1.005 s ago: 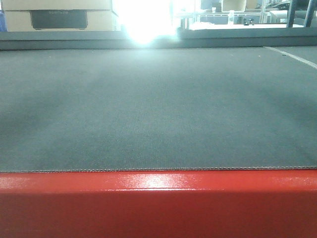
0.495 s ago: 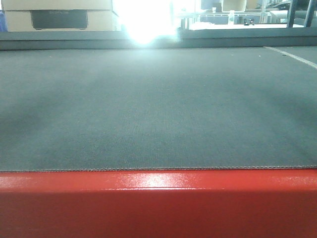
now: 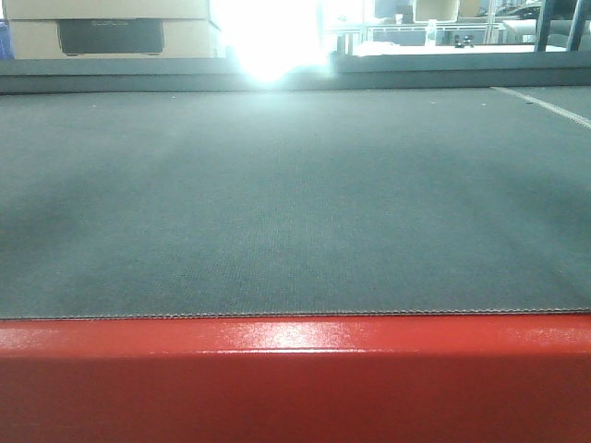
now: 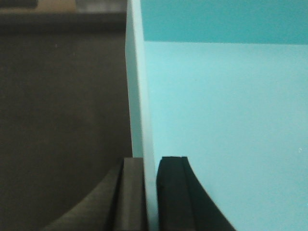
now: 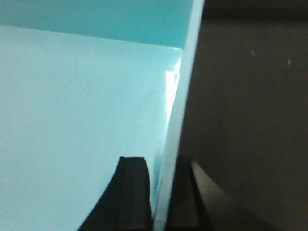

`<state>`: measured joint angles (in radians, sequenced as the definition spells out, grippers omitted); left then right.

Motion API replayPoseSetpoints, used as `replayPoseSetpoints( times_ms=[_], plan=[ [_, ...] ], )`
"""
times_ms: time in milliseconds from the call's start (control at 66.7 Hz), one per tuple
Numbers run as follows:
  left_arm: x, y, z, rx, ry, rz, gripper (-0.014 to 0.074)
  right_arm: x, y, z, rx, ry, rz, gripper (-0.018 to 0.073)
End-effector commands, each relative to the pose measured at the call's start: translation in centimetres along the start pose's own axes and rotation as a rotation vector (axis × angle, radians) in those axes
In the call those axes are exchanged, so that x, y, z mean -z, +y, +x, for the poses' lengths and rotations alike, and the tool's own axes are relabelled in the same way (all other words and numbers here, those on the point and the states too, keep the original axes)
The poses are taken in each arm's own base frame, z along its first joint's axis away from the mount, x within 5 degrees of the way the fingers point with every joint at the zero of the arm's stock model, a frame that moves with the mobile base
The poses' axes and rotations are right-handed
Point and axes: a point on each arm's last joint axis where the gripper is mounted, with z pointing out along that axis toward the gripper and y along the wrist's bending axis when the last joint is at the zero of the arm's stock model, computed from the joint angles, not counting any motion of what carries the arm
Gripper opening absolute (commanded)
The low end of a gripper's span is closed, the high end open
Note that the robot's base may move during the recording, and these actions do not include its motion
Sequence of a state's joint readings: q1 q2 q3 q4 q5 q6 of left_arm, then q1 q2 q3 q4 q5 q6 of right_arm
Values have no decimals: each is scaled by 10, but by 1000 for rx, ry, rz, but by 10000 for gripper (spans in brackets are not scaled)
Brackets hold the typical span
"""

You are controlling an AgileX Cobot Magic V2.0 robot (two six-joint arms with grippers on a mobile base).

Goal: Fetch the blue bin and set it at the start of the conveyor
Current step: 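Carry the teal bin over the grey conveyor belt with both grippers, then lower the teal bin onto the belt and open both grippers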

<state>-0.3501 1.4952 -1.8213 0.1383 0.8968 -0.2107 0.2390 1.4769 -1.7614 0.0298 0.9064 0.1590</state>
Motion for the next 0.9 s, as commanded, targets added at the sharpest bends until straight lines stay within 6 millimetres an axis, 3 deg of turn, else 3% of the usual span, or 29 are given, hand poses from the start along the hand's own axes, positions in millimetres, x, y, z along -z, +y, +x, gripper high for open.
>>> replayPoseSetpoints(
  times_ms=[0, 135, 225, 390, 510, 765, 825, 885],
  plan=[
    [11, -5, 7, 16, 81, 34, -111, 8, 10, 5, 12, 31, -56, -153],
    [-9, -3, 36, -31, 217, 17, -111, -11, 14, 28, 55, 126, -56, -153],
    [-30, -3, 59, -40, 256, 16, -111, -34, 11, 50, 52, 177, -46, -153],
    [-69, -2, 110, -56, 256, 32, -111, -78, 4, 82, 45, 235, -28, -153],
    [-86, 1, 136, -58, 214, 44, -111, -107, 2, 95, 43, 277, -18, -153],
    [-118, 20, 159, -29, 235, 1, -110, -157, -2, 119, 40, 343, -1, -135],
    [-122, 24, 162, -26, 246, -8, -97, -163, -3, 124, 40, 360, 2, -85],
    [-127, 26, 165, -24, 262, -16, -34, -166, -3, 126, 40, 369, 3, 28]
  ],
)
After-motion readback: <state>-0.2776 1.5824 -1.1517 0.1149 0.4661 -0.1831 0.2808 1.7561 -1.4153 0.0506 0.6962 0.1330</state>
